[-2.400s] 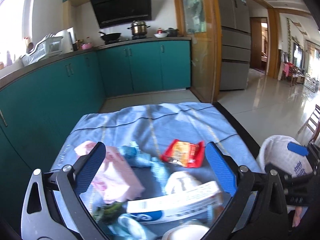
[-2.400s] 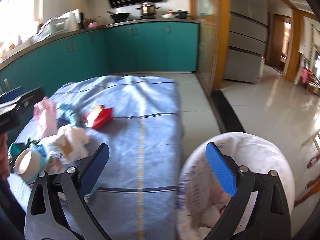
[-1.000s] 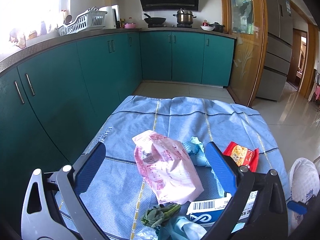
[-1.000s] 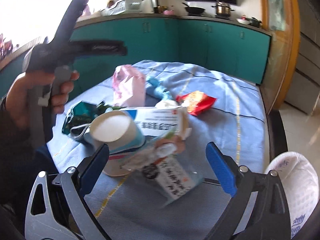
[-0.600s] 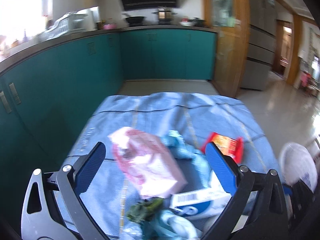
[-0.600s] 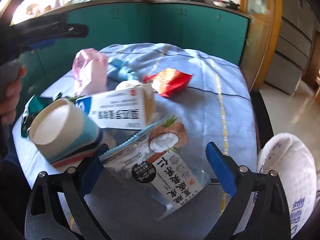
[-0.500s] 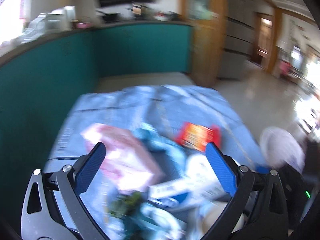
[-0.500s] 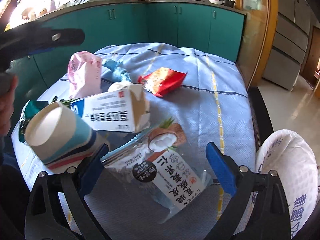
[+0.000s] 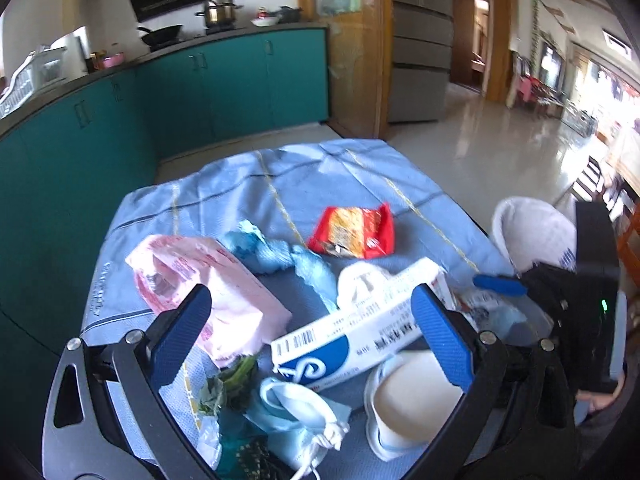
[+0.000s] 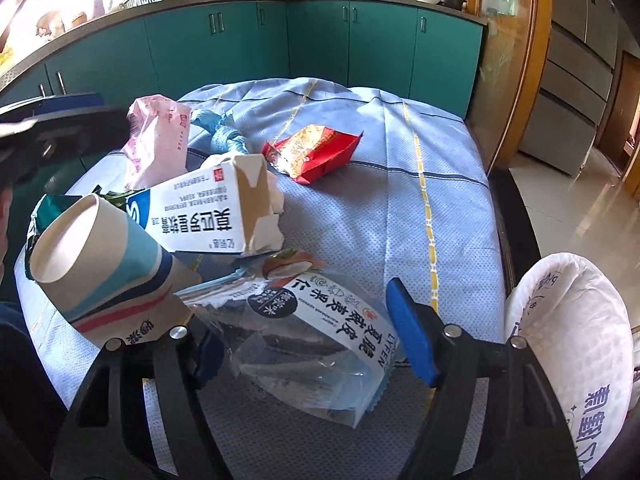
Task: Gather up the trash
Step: 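Grasp the white paper cup with the left gripper while the right grasps the clear snack bag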
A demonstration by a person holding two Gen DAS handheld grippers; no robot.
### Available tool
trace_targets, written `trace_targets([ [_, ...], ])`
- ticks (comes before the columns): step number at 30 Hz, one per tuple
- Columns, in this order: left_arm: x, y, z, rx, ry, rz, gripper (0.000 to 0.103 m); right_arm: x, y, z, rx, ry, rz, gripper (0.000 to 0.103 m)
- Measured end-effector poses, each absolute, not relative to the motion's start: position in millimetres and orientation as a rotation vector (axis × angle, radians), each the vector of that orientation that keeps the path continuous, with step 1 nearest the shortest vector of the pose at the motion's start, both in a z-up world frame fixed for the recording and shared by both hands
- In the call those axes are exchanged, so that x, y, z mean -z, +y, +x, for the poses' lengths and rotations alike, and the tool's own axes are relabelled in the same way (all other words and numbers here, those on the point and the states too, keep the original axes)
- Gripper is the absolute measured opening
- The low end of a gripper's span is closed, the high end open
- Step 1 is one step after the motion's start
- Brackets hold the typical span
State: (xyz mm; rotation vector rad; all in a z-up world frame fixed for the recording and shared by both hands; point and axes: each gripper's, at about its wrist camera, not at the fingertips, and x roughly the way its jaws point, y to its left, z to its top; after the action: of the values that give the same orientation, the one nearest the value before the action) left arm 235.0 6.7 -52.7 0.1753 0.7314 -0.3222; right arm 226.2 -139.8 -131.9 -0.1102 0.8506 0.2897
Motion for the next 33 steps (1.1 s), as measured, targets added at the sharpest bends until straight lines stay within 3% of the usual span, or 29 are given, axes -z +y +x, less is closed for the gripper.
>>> trace_targets([
  [8, 66, -6, 204, 0.530, 0.749, 0.274, 0.100, 132, -151, 229, -0.236, 0.856, -0.084, 0.074],
  [13, 73, -16, 198, 0.585, 0.767, 0.301, 0.100, 132, -150, 230, -0.222, 0.854, -0.091, 0.082],
  [25, 82, -30, 193, 0.615, 0.795, 0.343, 0.100, 138, -149, 233, -0.201, 0.872, -0.107, 0.082],
  [33, 81, -8, 208, 0.515, 0.823, 0.292, 0.100, 128, -136, 222, -0.151, 0.820, -0.215, 0.075],
])
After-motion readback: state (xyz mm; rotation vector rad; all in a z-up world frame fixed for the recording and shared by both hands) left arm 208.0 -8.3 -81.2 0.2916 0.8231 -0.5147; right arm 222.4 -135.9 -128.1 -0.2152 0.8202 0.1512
